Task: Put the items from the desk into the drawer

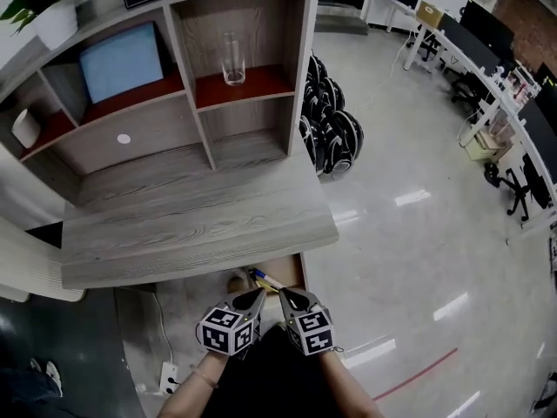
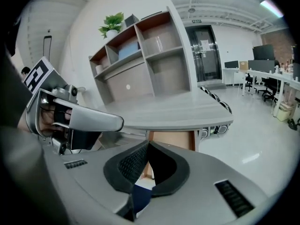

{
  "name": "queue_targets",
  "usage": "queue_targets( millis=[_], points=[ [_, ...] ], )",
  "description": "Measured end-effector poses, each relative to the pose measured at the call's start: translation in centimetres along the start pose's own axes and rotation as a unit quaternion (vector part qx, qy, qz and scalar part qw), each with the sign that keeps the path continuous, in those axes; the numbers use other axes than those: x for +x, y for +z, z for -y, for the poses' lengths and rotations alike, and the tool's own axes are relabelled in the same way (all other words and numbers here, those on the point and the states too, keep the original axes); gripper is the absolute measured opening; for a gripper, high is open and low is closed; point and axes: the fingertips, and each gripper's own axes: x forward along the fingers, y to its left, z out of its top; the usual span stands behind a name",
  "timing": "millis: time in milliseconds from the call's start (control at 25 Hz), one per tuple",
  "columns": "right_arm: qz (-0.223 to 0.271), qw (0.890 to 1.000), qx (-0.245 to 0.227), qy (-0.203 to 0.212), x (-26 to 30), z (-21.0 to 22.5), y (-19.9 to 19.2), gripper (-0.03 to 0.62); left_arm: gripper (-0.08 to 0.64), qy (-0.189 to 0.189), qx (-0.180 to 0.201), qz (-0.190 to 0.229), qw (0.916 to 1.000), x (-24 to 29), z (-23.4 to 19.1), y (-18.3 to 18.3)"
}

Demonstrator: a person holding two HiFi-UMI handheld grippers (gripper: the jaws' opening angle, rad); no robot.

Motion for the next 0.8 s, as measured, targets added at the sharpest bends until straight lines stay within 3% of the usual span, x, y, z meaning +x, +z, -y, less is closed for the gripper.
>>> queue_targets(
  millis=[280,480,800],
  points=[
    [0.071,0.997,0.005,-0.005,-3.4,-1.1,4.1,-0.002,0.026,-0.011,0.034,0.051,0.9981,-2.1,2.7,3.7],
    [0.098,0.995,-0.022,-0.004,-4.7,-2.2,6.3,-0.003,0.027,-0.006,0.045,0.091,0.9948,-3.0,3.7,5.5],
    [0.189,0.981,-0.046,-0.008,-7.6,-2.7,12.9,-0.003,0.026,-0.008,0.044,0.13,0.9905,-3.7,3.5,8.3]
  ],
)
